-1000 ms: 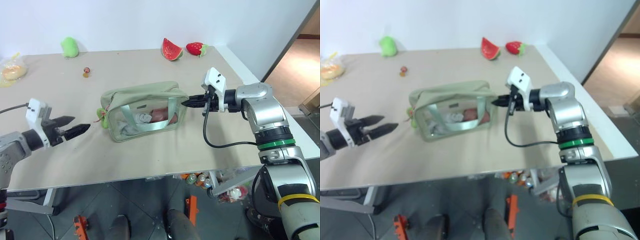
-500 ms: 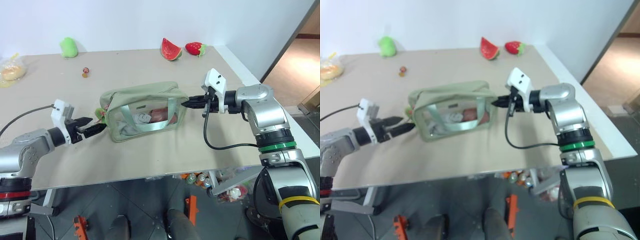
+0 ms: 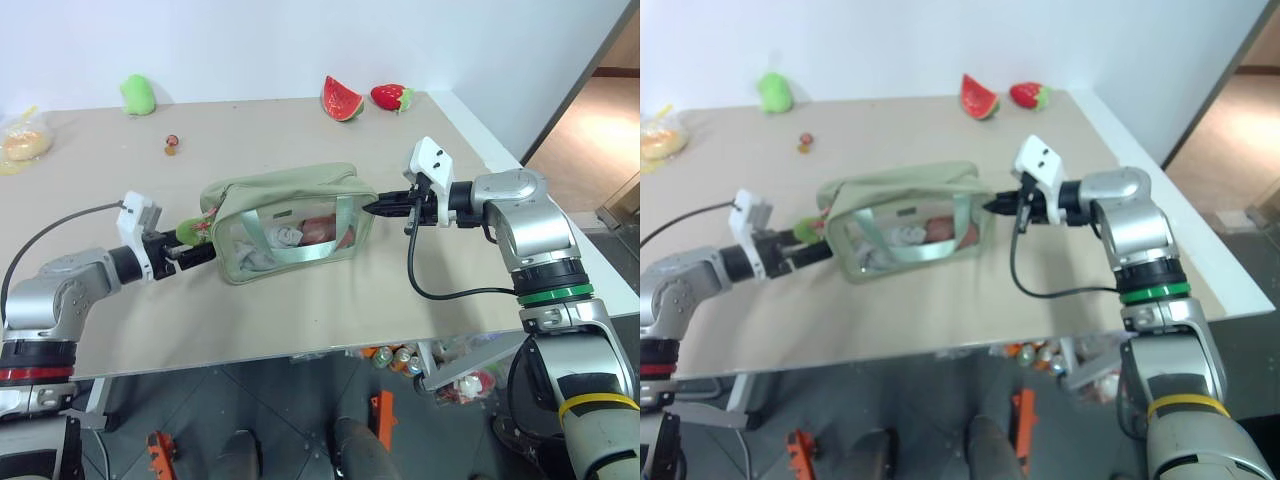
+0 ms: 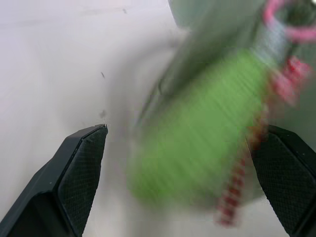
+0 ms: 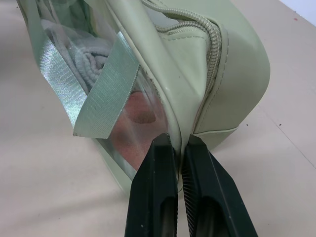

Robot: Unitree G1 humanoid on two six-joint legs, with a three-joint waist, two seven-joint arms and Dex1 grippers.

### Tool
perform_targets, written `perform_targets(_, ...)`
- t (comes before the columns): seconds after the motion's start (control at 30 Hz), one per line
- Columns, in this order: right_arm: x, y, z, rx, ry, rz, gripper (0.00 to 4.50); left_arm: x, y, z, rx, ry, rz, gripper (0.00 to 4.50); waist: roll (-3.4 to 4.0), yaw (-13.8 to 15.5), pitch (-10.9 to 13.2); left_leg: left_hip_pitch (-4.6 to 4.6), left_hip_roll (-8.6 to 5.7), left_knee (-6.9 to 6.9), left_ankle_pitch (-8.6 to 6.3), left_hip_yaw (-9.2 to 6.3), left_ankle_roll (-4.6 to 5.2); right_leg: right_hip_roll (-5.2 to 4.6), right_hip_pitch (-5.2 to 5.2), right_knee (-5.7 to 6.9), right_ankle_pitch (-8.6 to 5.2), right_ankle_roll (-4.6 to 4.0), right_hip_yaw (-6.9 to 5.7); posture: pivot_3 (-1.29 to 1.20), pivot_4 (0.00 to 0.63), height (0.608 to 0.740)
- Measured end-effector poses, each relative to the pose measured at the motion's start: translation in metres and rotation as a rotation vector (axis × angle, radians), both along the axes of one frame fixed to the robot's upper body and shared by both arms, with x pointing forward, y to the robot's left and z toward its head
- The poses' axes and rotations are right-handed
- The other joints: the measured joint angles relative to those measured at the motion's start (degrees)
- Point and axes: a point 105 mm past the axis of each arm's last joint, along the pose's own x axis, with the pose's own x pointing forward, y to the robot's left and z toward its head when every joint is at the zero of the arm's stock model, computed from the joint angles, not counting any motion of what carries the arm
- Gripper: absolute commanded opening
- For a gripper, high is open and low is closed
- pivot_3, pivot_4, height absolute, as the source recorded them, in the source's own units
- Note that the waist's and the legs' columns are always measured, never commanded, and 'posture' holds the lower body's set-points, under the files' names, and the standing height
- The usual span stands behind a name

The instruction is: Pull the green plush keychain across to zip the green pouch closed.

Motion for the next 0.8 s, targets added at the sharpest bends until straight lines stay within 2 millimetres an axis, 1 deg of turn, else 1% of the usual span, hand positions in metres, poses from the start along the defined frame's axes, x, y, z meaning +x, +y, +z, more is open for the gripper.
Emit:
perform_targets(0.07, 0.000, 0.000, 0.000, 0.001, -0.001, 0.000, 0.00, 0.004, -0.001, -0.002, -0.017, 0.007, 0.010, 3.80, 0.00, 0.0, 0.0, 0.00, 0.00, 0.00, 0.00, -0.01, 0.00, 0.00, 0.00, 0.00, 0.00, 0.00, 0.00, 0.00, 0.150, 0.740)
perform_targets(0.13, 0.000, 0.001, 0.000, 0.002, -0.002, -0.001, 0.00, 0.006, -0.001, -0.003, -0.023, 0.013, 0.022, 3.03, 0.00, 0.0, 0.0, 0.00, 0.01, 0.00, 0.00, -0.01, 0.00, 0.01, 0.00, 0.00, 0.00, 0.00, 0.00, 0.00, 0.150, 0.740)
perform_targets(0.17, 0.000, 0.001, 0.000, 0.003, -0.002, -0.002, 0.00, 0.006, -0.001, -0.002, -0.023, 0.012, 0.021, 2.79, 0.00, 0.0, 0.0, 0.00, 0.01, -0.01, 0.00, -0.01, 0.00, 0.01, 0.00, 0.00, 0.00, 0.00, 0.00, 0.00, 0.150, 0.740)
perform_targets(0.2, 0.001, 0.001, 0.000, 0.003, -0.003, -0.004, 0.00, 0.006, -0.001, -0.002, -0.024, 0.012, 0.020, 2.37, 0.00, 0.0, 0.0, 0.00, 0.00, 0.00, 0.00, -0.01, 0.00, 0.00, 0.00, 0.00, 0.00, 0.00, 0.00, 0.00, 0.150, 0.740)
perform_targets(0.23, 0.001, 0.001, 0.000, 0.004, -0.004, -0.005, 0.00, 0.006, -0.001, -0.002, -0.024, 0.012, 0.019, 2.09, 0.00, 0.0, 0.0, 0.00, 0.00, 0.00, 0.00, -0.01, 0.00, 0.00, 0.00, 0.00, 0.00, 0.00, 0.00, 0.00, 0.150, 0.740)
perform_targets(0.27, 0.001, 0.001, 0.000, 0.004, -0.005, -0.006, 0.00, 0.006, -0.001, -0.002, -0.024, 0.012, 0.019, 1.63, 0.00, 0.0, 0.0, 0.00, 0.00, 0.00, 0.00, -0.01, 0.00, 0.00, 0.00, 0.00, 0.00, 0.00, 0.00, 0.00, 0.150, 0.740)
perform_targets(0.3, 0.001, 0.001, 0.000, 0.005, -0.005, -0.006, 0.00, 0.006, -0.002, -0.002, -0.024, 0.012, 0.018, 1.39, 0.00, 0.0, 0.0, 0.00, 0.00, 0.00, 0.00, -0.01, 0.00, 0.00, 0.00, 0.00, 0.01, 0.00, 0.00, 0.00, 0.150, 0.740)
perform_targets(0.37, 0.001, 0.001, 0.000, 0.005, -0.005, -0.007, 0.00, 0.006, -0.002, -0.002, -0.024, 0.012, 0.014, 0.65, 0.00, 0.0, 0.0, 0.00, 0.00, 0.00, 0.00, -0.01, 0.00, 0.00, 0.00, 0.00, 0.01, 0.00, 0.00, 0.00, 0.150, 0.740)
perform_targets(0.43, 0.001, 0.000, 0.000, 0.006, -0.003, -0.007, 0.00, 0.004, -0.002, -0.002, -0.024, 0.012, 0.001, 0.04, 0.00, 0.0, 0.0, 0.00, 0.00, 0.00, 0.00, -0.01, 0.00, 0.00, 0.00, 0.00, 0.01, 0.00, 0.00, 0.00, 0.150, 0.740)
perform_targets(0.53, 0.001, 0.000, -0.001, 0.011, -0.003, -0.007, 0.00, -0.001, -0.001, 0.005, 0.003, -0.008, -0.027, 0.04, 0.00, 0.0, 0.0, 0.00, 0.01, -0.01, 0.00, -0.01, 0.00, 0.01, 0.00, 0.00, 0.01, 0.00, 0.00, 0.00, 0.150, 0.740)
perform_targets(0.6, 0.000, 0.001, -0.001, 0.011, -0.005, -0.005, 0.00, -0.005, 0.004, 0.017, 0.037, -0.040, -0.049, 0.04, -0.01, 0.0, 0.0, 0.00, 0.01, -0.01, 0.00, -0.01, 0.00, 0.01, -0.01, 0.00, 0.01, 0.00, 0.00, 0.00, 0.150, 0.740)
perform_targets(0.7, 0.001, 0.000, -0.001, 0.010, -0.006, -0.006, 0.00, -0.008, 0.012, 0.045, 0.070, -0.111, -0.065, 0.04, -0.06, 0.0, 0.0, -0.01, 0.01, 0.00, 0.00, -0.02, 0.00, 0.01, -0.01, 0.00, 0.01, 0.01, -0.02, 0.00, 0.150, 0.740)
perform_targets(0.8, 0.001, 0.001, -0.001, 0.011, -0.008, -0.006, 0.00, -0.010, 0.010, 0.084, 0.107, -0.215, -0.099, 0.04, -0.07, 0.0, 0.0, -0.01, 0.00, 0.01, 0.00, 0.01, -0.01, 0.00, 0.00, -0.01, 0.01, 0.01, 0.01, 0.00, 0.150, 0.740)
